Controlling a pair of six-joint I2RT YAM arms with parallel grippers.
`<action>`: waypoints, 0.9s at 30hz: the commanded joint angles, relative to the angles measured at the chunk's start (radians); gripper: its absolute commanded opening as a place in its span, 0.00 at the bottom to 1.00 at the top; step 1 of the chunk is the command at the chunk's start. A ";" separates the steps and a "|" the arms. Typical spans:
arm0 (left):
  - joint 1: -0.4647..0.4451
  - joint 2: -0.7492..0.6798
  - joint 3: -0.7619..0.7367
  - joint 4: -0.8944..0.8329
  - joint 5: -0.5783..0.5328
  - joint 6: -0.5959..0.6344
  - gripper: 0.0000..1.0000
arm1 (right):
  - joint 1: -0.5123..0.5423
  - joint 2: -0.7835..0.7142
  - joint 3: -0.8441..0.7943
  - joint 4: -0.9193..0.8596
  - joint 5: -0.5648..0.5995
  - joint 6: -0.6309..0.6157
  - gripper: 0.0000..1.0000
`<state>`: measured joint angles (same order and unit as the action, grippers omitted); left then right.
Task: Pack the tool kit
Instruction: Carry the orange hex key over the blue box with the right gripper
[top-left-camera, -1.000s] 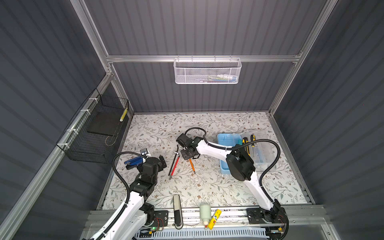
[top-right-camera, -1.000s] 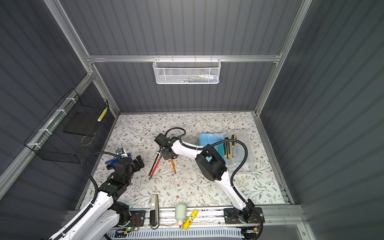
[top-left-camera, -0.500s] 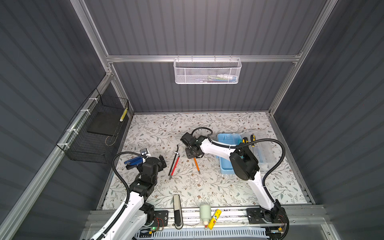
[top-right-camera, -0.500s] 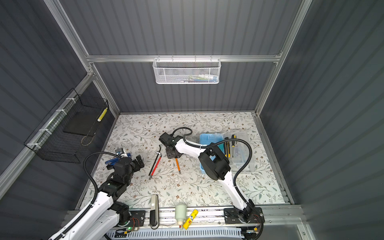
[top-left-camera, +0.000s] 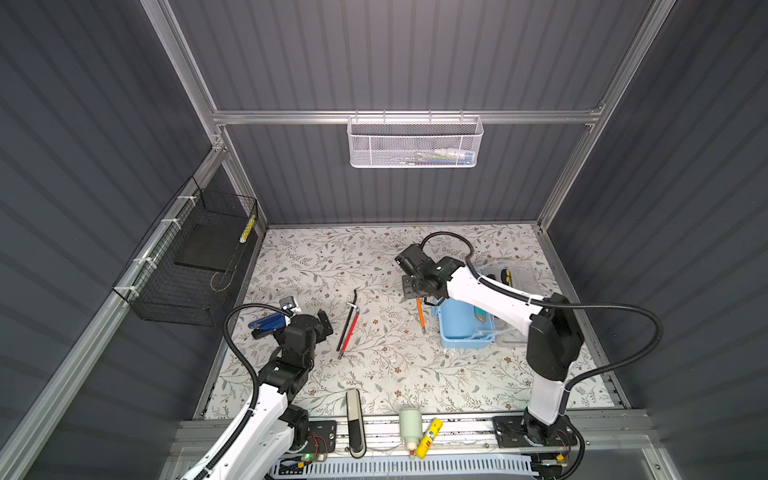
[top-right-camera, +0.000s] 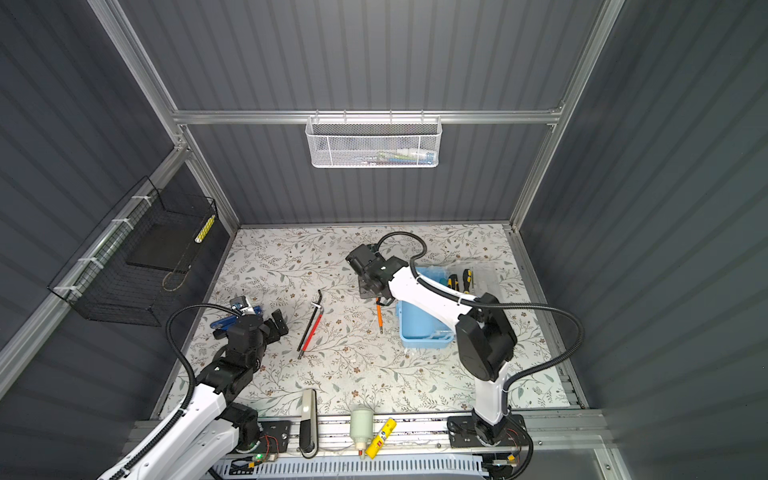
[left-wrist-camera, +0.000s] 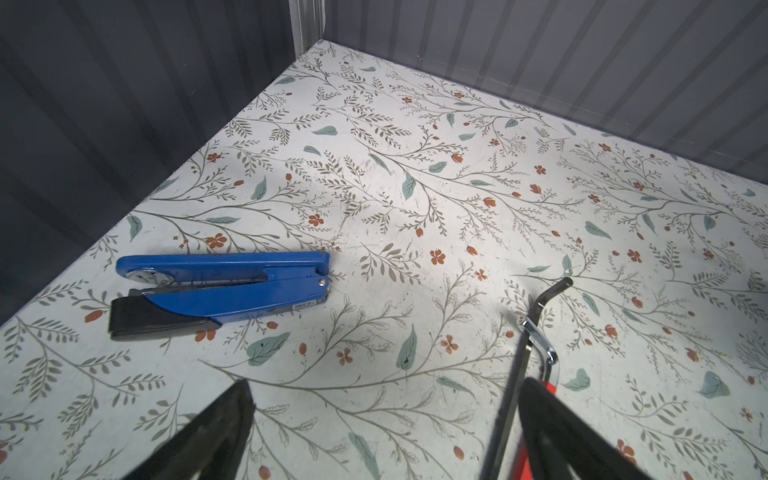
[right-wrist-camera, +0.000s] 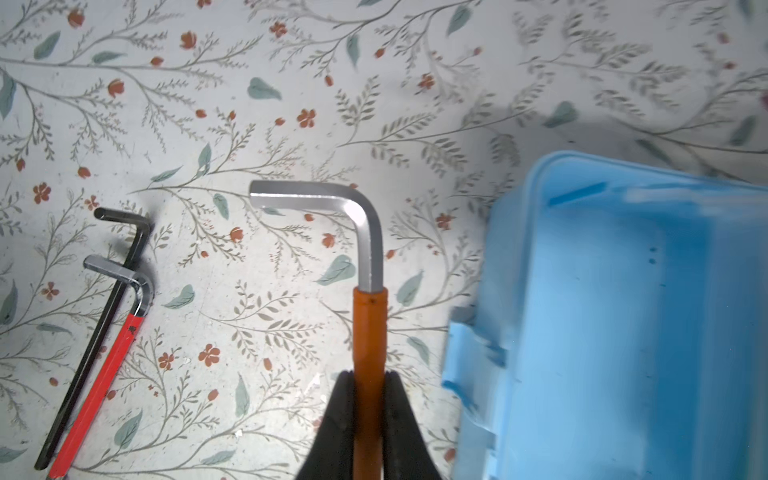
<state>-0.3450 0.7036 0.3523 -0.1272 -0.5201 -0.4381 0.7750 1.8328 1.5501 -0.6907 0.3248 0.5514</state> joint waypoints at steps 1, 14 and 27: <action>0.006 -0.012 -0.006 0.008 -0.005 0.009 0.99 | -0.051 -0.093 -0.092 -0.042 0.070 0.020 0.00; 0.006 -0.010 -0.005 0.008 -0.002 0.010 0.99 | -0.206 -0.154 -0.285 0.058 0.023 -0.036 0.00; 0.006 -0.006 -0.004 0.008 -0.004 0.009 0.99 | -0.267 0.038 -0.212 0.143 -0.075 -0.059 0.00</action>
<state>-0.3450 0.7040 0.3523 -0.1272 -0.5201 -0.4381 0.5156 1.8526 1.3010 -0.5755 0.2741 0.4961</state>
